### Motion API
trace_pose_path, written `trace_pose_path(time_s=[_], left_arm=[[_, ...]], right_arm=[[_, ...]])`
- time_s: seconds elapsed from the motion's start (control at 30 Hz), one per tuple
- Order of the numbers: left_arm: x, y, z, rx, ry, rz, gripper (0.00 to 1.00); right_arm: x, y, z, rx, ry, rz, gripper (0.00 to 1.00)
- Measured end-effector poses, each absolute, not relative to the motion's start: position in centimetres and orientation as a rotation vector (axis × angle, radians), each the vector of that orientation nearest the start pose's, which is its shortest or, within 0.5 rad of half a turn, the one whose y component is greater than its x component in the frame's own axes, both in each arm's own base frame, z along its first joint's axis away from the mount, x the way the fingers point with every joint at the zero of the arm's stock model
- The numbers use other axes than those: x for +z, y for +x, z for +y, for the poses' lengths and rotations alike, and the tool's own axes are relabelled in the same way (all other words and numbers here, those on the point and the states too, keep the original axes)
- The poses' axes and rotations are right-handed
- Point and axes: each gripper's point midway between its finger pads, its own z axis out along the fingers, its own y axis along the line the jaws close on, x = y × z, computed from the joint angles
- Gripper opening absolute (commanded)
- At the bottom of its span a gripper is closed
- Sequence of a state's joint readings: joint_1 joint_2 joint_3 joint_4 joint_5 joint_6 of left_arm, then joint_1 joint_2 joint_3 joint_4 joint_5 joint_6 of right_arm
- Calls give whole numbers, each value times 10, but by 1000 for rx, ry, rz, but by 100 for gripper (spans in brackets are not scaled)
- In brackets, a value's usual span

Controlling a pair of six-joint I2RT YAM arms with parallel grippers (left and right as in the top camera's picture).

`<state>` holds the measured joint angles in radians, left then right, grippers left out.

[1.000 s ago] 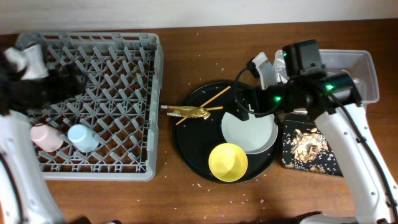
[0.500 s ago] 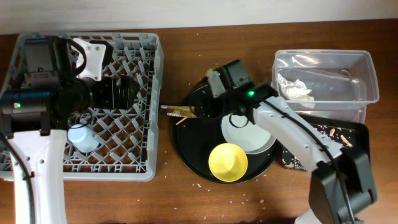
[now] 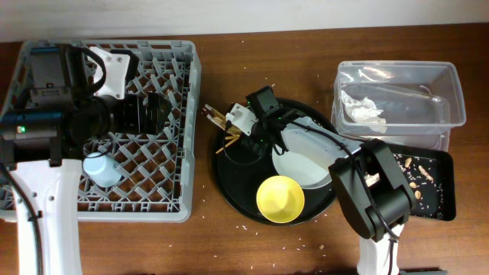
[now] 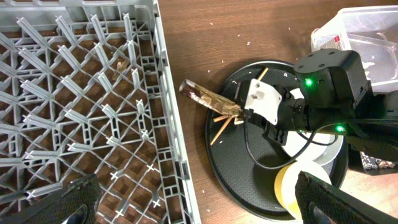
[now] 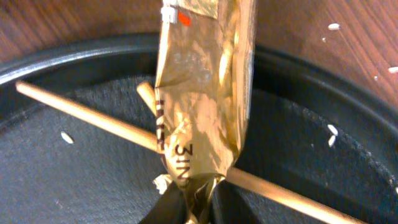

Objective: Sort waste into correct bins and load items into the dishwasher rack
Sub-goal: 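Grasp the gold Nescafe wrapper on the tray with the right gripper, then carry the wrapper with the right gripper into the clear bin, release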

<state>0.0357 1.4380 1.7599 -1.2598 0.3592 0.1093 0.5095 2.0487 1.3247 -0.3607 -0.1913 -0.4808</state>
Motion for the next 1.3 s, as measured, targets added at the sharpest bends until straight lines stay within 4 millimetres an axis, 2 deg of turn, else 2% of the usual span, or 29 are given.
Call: trace_pose_path(time_s=[0.1, 0.17, 0.2, 0.3, 0.33, 0.37, 0.4, 0.43, 0.47, 0.5, 0.53, 0.57, 0.6, 0.63, 0.67, 0.7, 0.73, 0.8, 0.9, 0.97, 1.0, 1.07, 1.13, 1.17, 1.2, 1.3], left_arm=[[320, 339, -48, -387, 237, 2453, 99], [320, 339, -48, -387, 237, 2454, 99], [320, 339, -48, -387, 237, 2454, 99], [320, 339, -48, -387, 237, 2453, 99], [320, 339, -48, -387, 237, 2454, 99], [320, 339, -48, -387, 237, 2454, 99], [320, 339, -48, -387, 237, 2454, 99], [320, 339, -48, -387, 237, 2453, 99], [320, 339, -48, -387, 237, 2453, 99], [320, 339, -48, -387, 237, 2453, 99], [320, 339, -48, -387, 237, 2454, 99], [320, 339, -48, -387, 237, 2453, 99], [320, 339, -48, -386, 237, 2453, 99], [320, 339, -48, -387, 237, 2453, 99], [320, 339, -48, -387, 237, 2454, 99], [320, 339, -48, -387, 236, 2454, 99], [320, 339, -48, -387, 237, 2453, 99], [320, 339, -48, -387, 237, 2454, 99], [320, 339, -48, -387, 237, 2454, 99], [320, 339, -48, -387, 237, 2453, 99], [320, 339, -48, -387, 237, 2454, 99], [320, 339, -48, -387, 237, 2454, 99], [320, 339, -48, -387, 237, 2454, 99], [320, 339, -48, -387, 237, 2454, 99], [320, 339, -48, -387, 236, 2454, 99], [320, 339, -48, -387, 236, 2454, 99]], right_arm=[[10, 393, 253, 237, -1330, 2351, 4], [21, 388, 248, 225, -1333, 2365, 4], [34, 388, 248, 224, -1310, 2357, 4], [104, 397, 240, 264, -1060, 2326, 4], [143, 405, 225, 287, -890, 2305, 4], [181, 414, 201, 298, -715, 2276, 4], [215, 424, 158, 292, -466, 2265, 4], [228, 430, 126, 283, -289, 2270, 4], [231, 435, 86, 270, -75, 2295, 4], [219, 437, 38, 244, 181, 2337, 4], [202, 438, 5, 230, 366, 2369, 4], [181, 439, -22, 231, 555, 2392, 4], [156, 440, -44, 210, 666, 2425, 5], [145, 440, -51, 209, 718, 2437, 9], [125, 442, -63, 207, 803, 2451, 42], [109, 442, -71, 206, 861, 2467, 59], [101, 443, -78, 227, 909, 2461, 61], [105, 446, -83, 298, 901, 2438, 64], [134, 438, -72, 459, 799, 2431, 64], [161, 427, -60, 521, 736, 2415, 64], [190, 418, -46, 571, 657, 2383, 64], [222, 405, -25, 618, 531, 2355, 64], [258, 385, 22, 676, 303, 2330, 64], [266, 379, 39, 694, 227, 2328, 64], [273, 365, 65, 725, 123, 2340, 64], [281, 329, 129, 813, -130, 2374, 64]])
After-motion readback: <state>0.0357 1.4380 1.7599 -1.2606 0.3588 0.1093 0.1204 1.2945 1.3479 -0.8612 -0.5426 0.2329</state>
